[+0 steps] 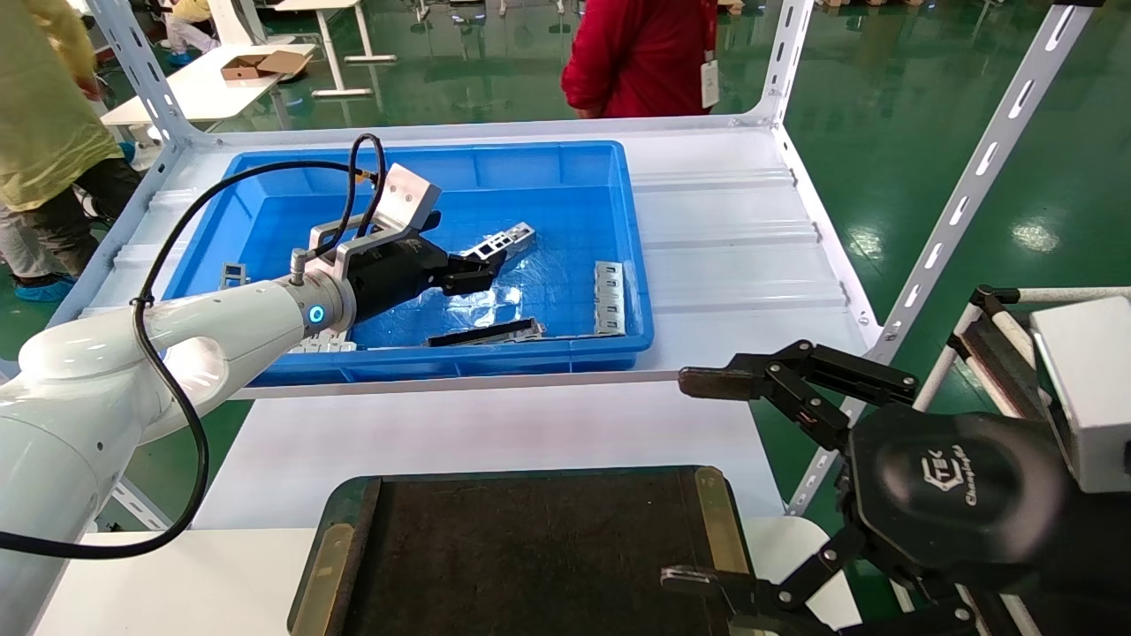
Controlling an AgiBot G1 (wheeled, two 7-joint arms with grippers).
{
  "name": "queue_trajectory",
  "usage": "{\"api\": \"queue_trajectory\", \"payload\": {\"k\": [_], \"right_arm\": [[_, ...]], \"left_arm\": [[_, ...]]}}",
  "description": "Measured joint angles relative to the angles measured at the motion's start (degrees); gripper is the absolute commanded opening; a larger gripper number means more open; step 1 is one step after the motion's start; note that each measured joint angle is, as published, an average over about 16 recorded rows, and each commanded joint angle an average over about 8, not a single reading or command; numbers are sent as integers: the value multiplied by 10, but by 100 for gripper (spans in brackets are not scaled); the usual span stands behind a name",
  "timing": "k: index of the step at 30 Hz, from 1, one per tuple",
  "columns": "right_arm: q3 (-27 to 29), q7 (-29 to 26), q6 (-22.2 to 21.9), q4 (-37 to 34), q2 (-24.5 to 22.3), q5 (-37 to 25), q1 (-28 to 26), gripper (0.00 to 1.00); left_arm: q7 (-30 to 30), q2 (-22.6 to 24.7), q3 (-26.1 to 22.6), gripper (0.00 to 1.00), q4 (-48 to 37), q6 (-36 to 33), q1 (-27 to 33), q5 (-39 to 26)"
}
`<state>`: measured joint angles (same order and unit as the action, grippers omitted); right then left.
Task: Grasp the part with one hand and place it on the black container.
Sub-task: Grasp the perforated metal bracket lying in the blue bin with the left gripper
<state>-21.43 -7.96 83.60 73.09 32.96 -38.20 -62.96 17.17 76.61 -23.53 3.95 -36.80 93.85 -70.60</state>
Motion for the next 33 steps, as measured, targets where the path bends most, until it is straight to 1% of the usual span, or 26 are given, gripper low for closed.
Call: {"api": "queue_trajectory", "payload": {"k": [4,5,6,7,33], "right_arm": [[0,0,0,0,0,0,0,30],[0,0,0,0,0,0,0,17],[0,0,0,0,0,0,0,5],[0,0,0,0,0,0,0,0],[0,0,0,0,0,0,0,0]], "left_arm": [[2,3,0,13,-10,5,0,1],[2,4,0,3,-12,6,0,1],[1,4,-1,0,-14,7,0,1],[1,5,-1,0,-15,8,0,1],[-28,8,-13,0,-13,13,-12,-1]]}}
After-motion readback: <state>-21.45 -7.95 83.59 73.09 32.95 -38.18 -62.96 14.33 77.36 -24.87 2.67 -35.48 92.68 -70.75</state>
